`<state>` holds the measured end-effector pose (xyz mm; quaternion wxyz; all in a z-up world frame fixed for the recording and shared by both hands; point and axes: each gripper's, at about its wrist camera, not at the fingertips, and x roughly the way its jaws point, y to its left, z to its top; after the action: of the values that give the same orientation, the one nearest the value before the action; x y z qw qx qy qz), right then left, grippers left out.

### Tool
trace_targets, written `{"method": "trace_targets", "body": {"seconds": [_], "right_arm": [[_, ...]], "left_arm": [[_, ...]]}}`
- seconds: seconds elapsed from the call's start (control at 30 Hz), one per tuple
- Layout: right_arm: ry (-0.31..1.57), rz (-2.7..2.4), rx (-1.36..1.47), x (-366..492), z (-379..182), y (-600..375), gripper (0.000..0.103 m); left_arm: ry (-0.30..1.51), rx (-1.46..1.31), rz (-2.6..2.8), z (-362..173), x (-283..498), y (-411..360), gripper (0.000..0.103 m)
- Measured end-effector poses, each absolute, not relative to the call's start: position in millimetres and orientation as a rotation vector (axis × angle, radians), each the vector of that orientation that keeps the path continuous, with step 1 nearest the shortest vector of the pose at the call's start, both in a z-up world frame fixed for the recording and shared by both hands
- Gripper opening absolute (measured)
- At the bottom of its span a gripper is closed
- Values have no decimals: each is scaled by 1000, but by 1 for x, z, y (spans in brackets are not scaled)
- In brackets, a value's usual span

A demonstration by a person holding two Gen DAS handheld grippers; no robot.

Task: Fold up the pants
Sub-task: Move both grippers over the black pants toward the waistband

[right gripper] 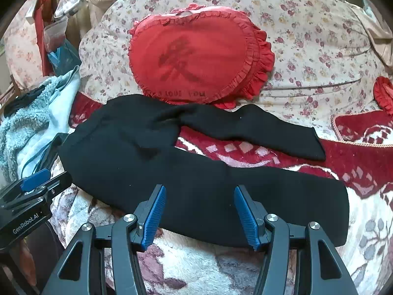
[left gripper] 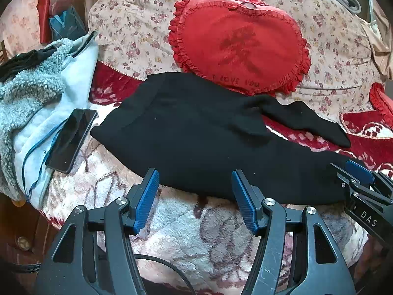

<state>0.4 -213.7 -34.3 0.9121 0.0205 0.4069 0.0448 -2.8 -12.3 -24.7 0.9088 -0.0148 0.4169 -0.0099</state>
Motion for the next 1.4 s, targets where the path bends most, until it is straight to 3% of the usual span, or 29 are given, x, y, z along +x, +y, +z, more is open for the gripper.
{"method": "trace_targets", "body": {"seconds": [1.4], "right_arm": [[902, 115, 25, 14, -52, -208, 56]], "left_arm": [[909, -56, 7, -37, 12, -3, 62]]}}
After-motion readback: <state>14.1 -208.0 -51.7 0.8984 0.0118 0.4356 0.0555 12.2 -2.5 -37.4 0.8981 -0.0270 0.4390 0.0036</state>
